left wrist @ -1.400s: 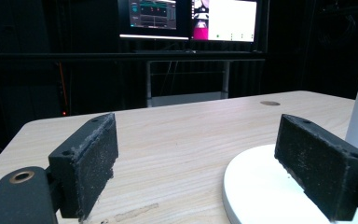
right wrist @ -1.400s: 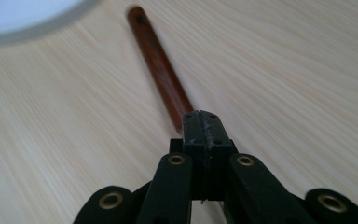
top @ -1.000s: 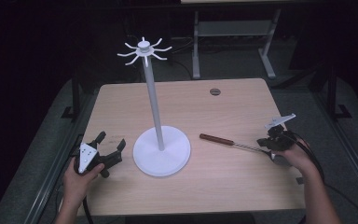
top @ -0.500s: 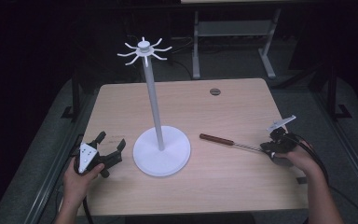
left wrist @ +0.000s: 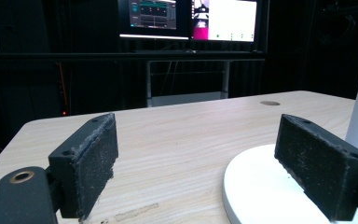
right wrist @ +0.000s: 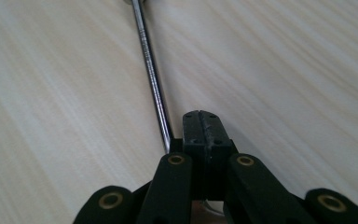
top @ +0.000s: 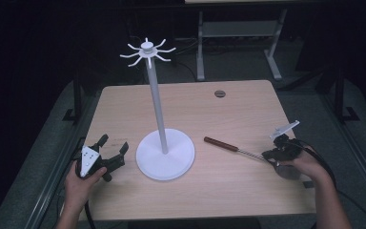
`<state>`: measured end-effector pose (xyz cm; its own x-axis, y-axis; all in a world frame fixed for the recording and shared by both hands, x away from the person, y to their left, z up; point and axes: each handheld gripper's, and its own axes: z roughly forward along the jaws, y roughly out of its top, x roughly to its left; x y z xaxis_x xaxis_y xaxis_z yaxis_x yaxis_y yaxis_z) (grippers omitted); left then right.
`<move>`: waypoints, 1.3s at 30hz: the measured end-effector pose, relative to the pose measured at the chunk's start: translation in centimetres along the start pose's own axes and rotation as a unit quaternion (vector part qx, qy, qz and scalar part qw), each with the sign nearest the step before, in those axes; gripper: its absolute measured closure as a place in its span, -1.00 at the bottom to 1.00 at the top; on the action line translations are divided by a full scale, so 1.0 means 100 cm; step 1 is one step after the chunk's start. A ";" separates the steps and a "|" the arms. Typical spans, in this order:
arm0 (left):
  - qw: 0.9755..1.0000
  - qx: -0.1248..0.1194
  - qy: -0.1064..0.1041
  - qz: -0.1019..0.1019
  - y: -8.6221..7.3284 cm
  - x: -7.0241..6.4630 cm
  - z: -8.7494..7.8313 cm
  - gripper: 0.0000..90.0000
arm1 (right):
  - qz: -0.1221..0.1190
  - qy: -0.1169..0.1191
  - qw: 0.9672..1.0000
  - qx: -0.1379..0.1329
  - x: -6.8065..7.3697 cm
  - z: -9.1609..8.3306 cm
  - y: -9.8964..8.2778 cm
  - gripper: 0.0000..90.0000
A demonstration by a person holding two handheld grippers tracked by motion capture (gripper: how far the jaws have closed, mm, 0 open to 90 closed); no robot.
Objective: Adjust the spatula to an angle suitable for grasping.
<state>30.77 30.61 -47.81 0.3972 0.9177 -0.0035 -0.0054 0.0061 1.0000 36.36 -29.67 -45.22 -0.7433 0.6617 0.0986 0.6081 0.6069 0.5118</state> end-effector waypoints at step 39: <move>1.000 0.000 0.000 0.002 0.000 0.000 0.000 -0.72 | -0.067 0.066 0.996 0.012 0.051 0.011 0.028 0.87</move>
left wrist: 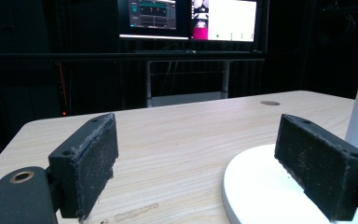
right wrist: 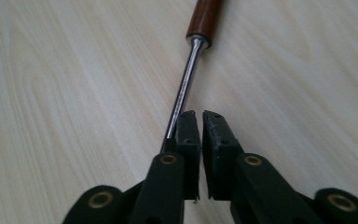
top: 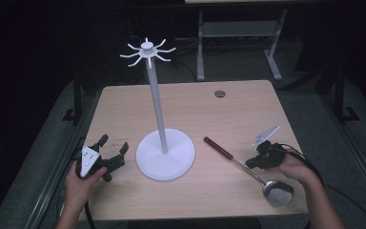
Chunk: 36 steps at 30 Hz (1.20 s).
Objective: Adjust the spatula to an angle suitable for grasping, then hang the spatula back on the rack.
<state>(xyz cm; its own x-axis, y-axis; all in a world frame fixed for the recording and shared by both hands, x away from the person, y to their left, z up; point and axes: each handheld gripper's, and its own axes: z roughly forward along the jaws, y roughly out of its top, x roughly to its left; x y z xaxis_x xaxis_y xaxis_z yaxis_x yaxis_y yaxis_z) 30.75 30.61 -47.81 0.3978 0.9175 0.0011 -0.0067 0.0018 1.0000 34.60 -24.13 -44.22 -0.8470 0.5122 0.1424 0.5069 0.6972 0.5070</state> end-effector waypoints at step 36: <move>1.000 -0.001 0.002 -0.001 0.000 0.000 0.000 -0.72 | 0.082 -0.084 0.991 0.063 0.019 0.032 0.092 0.30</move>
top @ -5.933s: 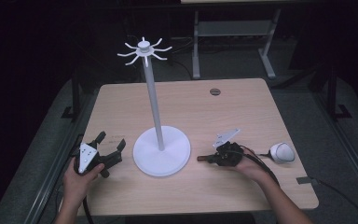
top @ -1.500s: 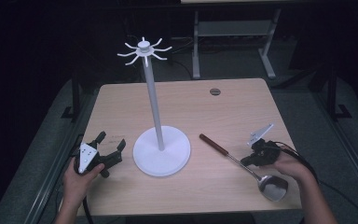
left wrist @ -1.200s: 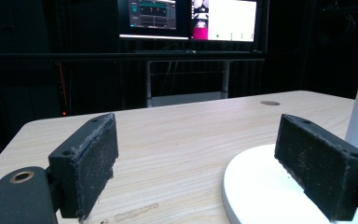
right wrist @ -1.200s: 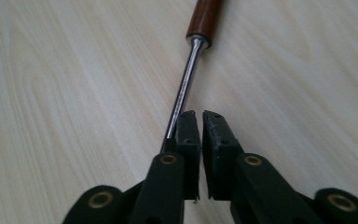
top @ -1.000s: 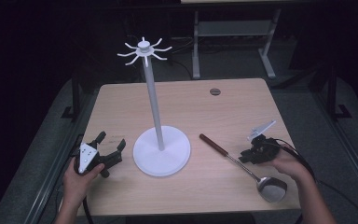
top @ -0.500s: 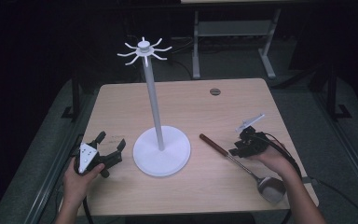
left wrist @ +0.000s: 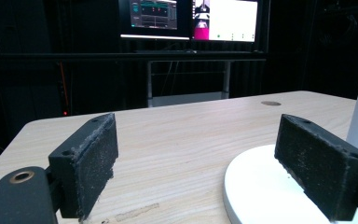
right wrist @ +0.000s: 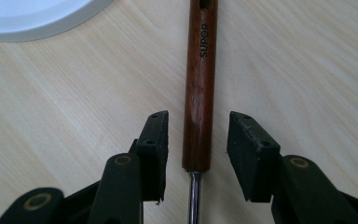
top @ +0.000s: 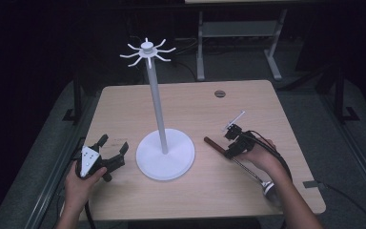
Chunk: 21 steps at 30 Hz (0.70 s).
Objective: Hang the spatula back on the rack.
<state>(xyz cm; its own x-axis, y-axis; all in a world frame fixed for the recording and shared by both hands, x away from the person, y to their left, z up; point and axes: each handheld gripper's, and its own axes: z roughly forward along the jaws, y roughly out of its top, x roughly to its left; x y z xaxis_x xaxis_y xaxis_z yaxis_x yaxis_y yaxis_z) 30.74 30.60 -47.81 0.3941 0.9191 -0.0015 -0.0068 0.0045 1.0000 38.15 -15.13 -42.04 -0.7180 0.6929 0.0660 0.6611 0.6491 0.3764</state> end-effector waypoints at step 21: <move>1.000 0.000 0.000 0.000 0.000 0.000 0.000 -0.72 | 0.009 -0.008 0.997 0.082 0.002 0.026 0.016 0.55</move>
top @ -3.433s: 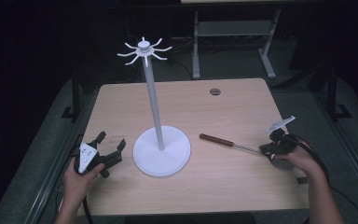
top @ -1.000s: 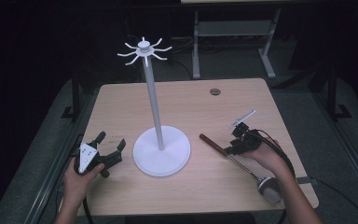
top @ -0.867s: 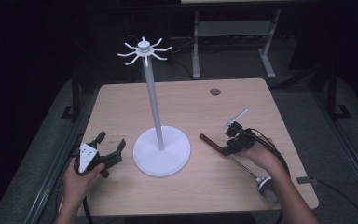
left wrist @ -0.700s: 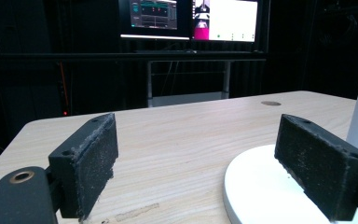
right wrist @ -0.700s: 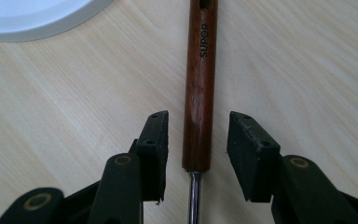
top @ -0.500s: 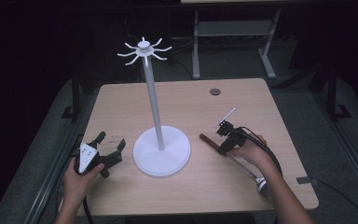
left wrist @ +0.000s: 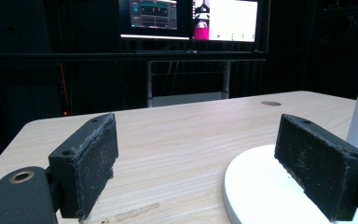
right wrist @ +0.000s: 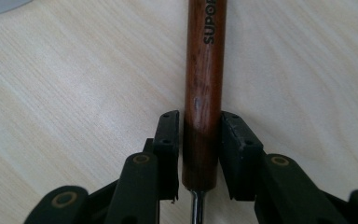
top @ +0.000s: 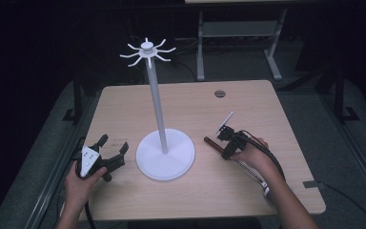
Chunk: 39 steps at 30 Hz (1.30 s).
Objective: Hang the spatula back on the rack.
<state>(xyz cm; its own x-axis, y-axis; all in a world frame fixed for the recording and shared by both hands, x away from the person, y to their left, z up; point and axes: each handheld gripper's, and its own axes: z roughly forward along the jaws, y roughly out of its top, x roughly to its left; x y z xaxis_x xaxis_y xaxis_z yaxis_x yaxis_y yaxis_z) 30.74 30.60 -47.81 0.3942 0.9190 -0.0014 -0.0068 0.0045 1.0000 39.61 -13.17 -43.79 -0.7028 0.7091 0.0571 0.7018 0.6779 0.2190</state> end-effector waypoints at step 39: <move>1.000 0.000 -0.001 0.001 0.000 0.000 0.000 -0.72 | 0.019 0.065 0.981 -0.183 -0.017 -0.051 -0.028 0.65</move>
<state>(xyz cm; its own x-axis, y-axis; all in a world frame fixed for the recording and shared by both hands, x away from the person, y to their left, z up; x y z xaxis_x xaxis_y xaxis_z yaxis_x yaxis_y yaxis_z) 30.75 30.60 -47.81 0.3962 0.9182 0.0000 -0.0073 0.0032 1.0000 38.27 -17.25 -39.50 -0.7030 0.6852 0.1904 0.6552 0.5198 0.5483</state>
